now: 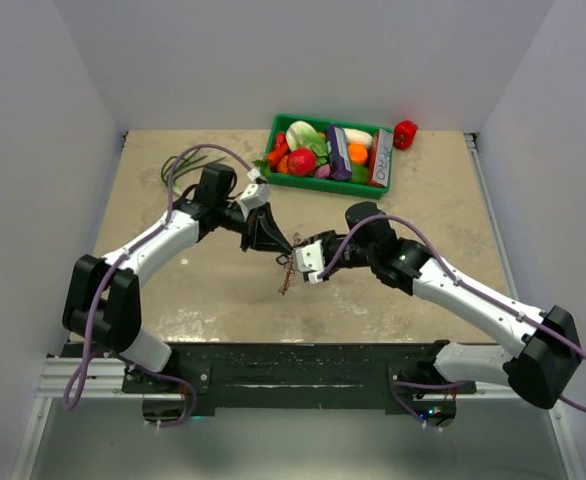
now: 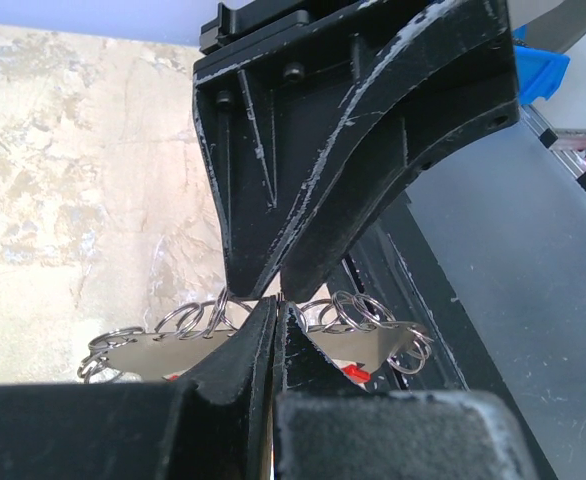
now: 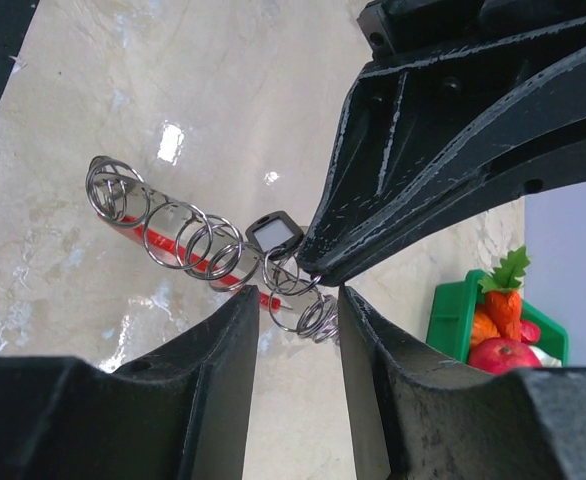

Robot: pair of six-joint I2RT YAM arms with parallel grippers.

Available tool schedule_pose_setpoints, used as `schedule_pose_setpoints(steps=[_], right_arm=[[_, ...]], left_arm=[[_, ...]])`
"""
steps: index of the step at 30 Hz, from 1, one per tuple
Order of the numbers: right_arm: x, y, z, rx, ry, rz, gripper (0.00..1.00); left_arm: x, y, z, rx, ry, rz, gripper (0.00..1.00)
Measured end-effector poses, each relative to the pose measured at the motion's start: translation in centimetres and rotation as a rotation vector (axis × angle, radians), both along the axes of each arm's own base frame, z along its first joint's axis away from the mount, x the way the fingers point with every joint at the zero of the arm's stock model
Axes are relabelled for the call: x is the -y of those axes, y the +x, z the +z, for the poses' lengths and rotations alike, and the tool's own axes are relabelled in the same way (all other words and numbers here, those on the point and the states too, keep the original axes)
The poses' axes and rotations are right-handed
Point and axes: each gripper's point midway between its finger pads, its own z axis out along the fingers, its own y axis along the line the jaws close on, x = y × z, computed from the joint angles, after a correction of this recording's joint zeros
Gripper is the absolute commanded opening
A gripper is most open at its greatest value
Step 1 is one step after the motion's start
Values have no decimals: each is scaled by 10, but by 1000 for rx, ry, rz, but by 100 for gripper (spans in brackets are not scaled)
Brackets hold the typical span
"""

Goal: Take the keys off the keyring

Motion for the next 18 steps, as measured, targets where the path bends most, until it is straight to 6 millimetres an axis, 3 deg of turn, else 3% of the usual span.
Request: schedule_pose_setpoints(steps=[18], right_arm=[[-1, -3, -3, -5, 10, 15, 32]], left_arm=[[-2, -5, 4, 0, 1, -1, 0]])
